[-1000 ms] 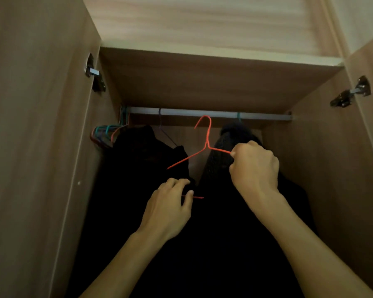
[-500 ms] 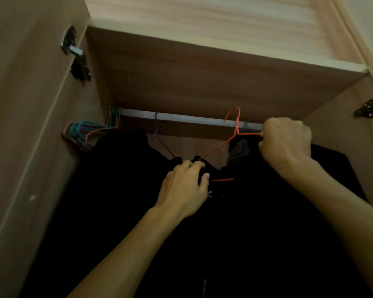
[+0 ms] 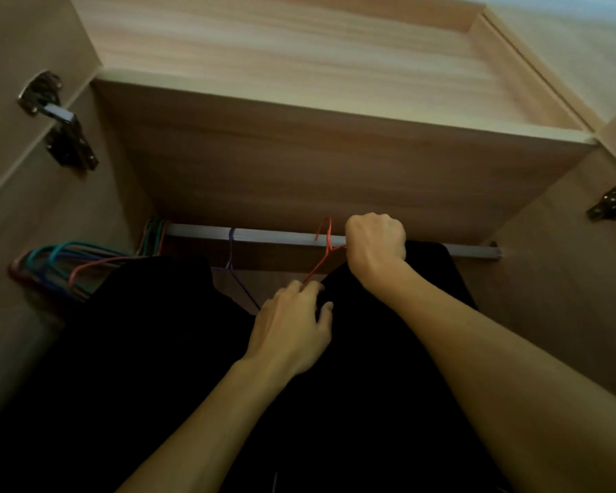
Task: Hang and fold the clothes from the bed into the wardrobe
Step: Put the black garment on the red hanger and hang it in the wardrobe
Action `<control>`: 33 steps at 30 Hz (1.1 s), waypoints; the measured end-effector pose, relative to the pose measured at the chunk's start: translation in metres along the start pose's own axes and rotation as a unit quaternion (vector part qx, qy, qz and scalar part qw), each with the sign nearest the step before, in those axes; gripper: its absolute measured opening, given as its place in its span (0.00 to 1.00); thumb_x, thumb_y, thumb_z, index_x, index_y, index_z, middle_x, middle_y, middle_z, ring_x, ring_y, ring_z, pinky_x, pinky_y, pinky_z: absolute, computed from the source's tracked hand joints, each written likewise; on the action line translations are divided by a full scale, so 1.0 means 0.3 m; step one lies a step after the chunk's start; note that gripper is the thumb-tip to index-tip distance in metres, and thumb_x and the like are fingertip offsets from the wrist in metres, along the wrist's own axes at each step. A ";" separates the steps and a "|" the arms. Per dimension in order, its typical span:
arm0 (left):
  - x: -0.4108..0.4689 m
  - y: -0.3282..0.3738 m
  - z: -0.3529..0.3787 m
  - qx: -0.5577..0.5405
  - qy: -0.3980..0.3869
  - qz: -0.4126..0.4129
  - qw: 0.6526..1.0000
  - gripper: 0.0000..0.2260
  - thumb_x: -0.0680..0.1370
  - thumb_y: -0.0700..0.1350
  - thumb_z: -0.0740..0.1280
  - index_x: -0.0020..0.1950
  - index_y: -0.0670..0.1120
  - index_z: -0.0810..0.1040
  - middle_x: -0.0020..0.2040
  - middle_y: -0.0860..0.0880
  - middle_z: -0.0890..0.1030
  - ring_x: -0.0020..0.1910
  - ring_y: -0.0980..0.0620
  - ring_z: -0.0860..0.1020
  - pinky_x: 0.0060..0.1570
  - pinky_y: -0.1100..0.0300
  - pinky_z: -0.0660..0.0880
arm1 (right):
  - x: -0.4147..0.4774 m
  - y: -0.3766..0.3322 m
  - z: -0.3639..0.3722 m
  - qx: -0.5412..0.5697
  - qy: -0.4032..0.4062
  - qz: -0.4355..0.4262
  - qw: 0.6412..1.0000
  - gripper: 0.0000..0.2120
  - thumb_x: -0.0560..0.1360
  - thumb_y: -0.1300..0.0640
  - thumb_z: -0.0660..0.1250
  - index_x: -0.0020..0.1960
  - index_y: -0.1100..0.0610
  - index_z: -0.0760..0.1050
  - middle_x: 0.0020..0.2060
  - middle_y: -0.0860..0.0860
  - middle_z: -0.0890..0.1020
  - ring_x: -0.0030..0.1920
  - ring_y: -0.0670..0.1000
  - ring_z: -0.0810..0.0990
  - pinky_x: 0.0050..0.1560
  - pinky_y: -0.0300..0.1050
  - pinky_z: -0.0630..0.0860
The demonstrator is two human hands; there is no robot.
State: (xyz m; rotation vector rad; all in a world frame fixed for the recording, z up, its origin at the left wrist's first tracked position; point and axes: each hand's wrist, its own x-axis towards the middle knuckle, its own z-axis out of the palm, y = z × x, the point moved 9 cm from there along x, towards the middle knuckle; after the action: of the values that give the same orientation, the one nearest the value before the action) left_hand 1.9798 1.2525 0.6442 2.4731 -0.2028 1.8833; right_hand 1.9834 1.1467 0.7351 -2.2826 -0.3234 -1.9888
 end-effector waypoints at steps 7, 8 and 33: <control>0.102 -0.116 0.041 -0.002 -0.004 -0.008 1.000 0.14 0.80 0.53 0.58 0.62 0.50 0.72 0.57 0.47 0.75 0.57 0.46 0.74 0.55 0.51 0.72 | 0.122 -0.073 0.042 -0.031 0.027 -0.004 0.999 0.06 0.73 0.66 0.64 0.40 0.57 0.72 0.36 0.53 0.72 0.36 0.55 0.72 0.31 0.45 0.67; 0.113 -0.127 0.039 -0.004 -0.001 -0.009 1.000 0.14 0.80 0.53 0.58 0.62 0.49 0.72 0.57 0.47 0.75 0.57 0.46 0.74 0.55 0.50 0.72 | 0.130 -0.081 0.061 -0.038 0.025 -0.004 0.999 0.06 0.73 0.66 0.64 0.40 0.57 0.72 0.36 0.53 0.73 0.36 0.55 0.73 0.31 0.45 0.67; 0.096 -0.257 0.090 -0.068 0.024 -0.032 0.997 0.16 0.80 0.53 0.58 0.66 0.50 0.71 0.59 0.47 0.74 0.59 0.46 0.73 0.52 0.55 0.69 | 0.027 -0.139 0.218 -0.027 -0.001 0.006 1.000 0.07 0.76 0.62 0.62 0.53 0.57 0.76 0.51 0.55 0.78 0.52 0.57 0.78 0.45 0.49 0.70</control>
State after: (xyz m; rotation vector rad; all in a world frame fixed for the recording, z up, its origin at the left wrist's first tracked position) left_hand 2.0225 1.3236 0.6690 2.3156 -0.2373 1.8367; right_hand 2.0385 1.2019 0.7310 -2.3135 -0.2600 -2.0125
